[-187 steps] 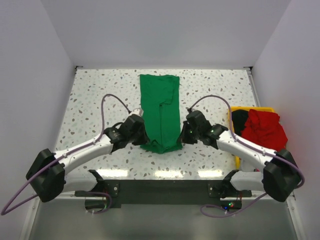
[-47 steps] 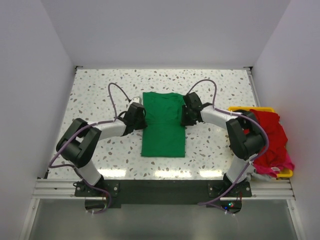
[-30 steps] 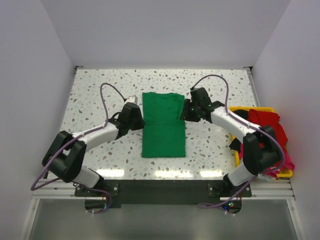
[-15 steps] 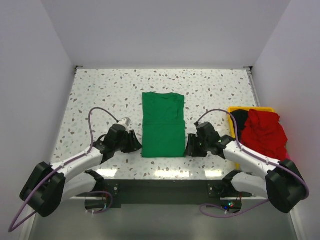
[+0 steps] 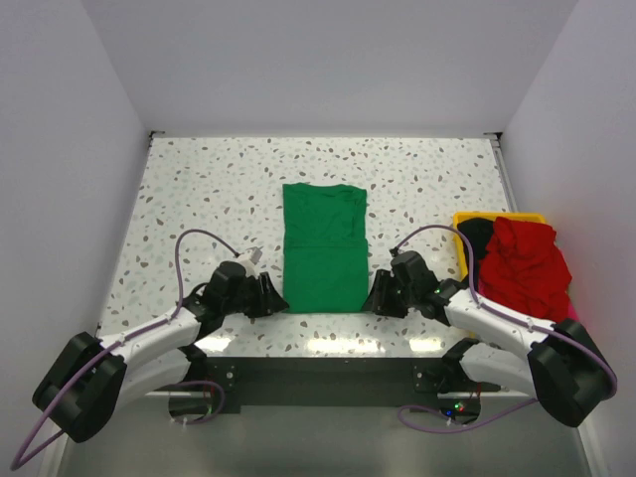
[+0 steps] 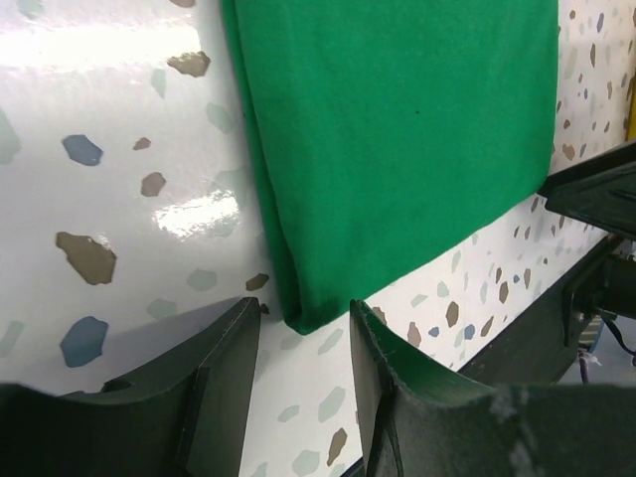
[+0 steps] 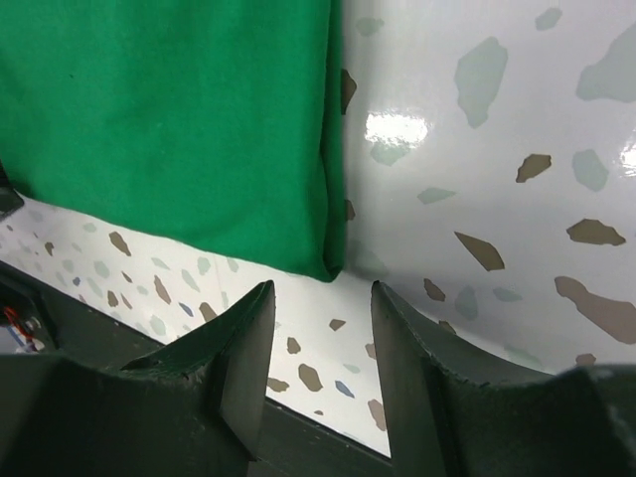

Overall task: Fold and stack the t-shirts
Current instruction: Fold the tshirt

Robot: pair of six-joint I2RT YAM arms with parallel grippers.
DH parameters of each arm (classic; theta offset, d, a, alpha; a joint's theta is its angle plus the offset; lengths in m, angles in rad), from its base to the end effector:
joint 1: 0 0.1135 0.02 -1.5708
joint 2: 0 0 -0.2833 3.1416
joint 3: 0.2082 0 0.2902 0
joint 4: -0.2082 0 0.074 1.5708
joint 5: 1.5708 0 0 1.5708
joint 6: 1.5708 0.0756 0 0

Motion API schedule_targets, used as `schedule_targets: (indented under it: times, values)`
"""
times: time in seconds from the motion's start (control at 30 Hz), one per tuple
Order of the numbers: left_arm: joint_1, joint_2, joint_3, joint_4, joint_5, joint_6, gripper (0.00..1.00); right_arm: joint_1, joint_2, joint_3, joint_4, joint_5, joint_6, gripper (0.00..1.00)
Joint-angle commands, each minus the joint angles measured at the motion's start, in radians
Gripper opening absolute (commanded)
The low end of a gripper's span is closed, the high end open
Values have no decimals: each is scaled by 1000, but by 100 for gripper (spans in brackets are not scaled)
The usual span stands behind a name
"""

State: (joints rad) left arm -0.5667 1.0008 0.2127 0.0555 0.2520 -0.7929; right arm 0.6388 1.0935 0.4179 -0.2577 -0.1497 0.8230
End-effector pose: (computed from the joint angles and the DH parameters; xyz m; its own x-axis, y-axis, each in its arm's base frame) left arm 0.1749 -0.1336 0.0945 -0.8778 -0.2592 -0.4029 0.0726 0.7593 -0.6466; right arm 0.1839 0.1506 0.1148 -0.9232 0.2174 -0.3169 0.0236 0.8551 0.5179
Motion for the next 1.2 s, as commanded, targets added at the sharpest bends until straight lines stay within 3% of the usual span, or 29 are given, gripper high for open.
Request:
schedule_targets:
  times: [0.0, 0.33, 0.57, 0.8, 1.17]
  values:
    - [-27, 16, -19, 73, 15, -34, 46, 1, 9, -16, 80, 4, 42, 47]
    - [-127, 76, -12, 52, -100, -77, 38, 2, 31, -48, 106, -1, 67, 37]
    - [-173, 114, -15, 78, -141, -123, 24, 5, 66, -87, 176, -13, 91, 27]
    - [-183, 84, 1, 40, -148, -132, 3, 5, 43, -90, 152, -13, 79, 1]
    - [-248, -59, 1, -111, -146, -150, 0, 18, -208, -142, -7, -59, 61, 0]
